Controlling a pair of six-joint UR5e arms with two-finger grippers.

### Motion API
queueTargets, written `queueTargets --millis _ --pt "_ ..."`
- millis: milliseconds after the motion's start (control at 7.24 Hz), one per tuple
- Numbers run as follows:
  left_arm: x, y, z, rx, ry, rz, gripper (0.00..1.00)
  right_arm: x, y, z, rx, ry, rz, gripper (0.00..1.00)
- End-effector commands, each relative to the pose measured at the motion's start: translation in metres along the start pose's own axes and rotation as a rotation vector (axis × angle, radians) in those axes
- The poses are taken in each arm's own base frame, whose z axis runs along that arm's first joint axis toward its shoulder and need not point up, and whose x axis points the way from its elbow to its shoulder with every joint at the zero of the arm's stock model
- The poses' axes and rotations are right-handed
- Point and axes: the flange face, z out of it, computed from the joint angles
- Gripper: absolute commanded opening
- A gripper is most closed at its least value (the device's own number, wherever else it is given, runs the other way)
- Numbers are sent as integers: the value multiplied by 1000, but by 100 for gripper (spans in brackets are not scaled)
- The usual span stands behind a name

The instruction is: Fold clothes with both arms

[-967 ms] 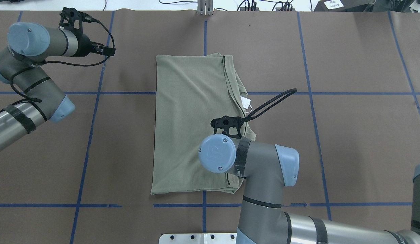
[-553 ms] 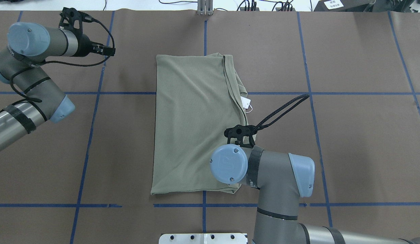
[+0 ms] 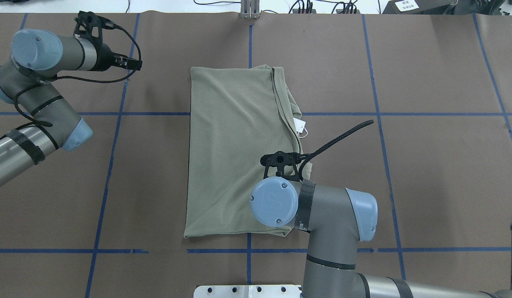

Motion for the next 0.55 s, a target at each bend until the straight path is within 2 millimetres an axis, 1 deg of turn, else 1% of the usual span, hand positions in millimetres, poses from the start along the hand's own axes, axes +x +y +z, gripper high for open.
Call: queueTargets --millis 0,138,276,415 --pt "0 1 0 -1 1 1 100 -6 1 16 1 -4 27 64" --pt "0 1 0 -1 1 1 100 -7 2 16 0 -4 26 44" --pt "0 1 0 -1 1 1 100 -7 1 15 0 -4 27 9" --pt "1 1 0 0 2 1 100 -5 0 14 3 -2 27 0"
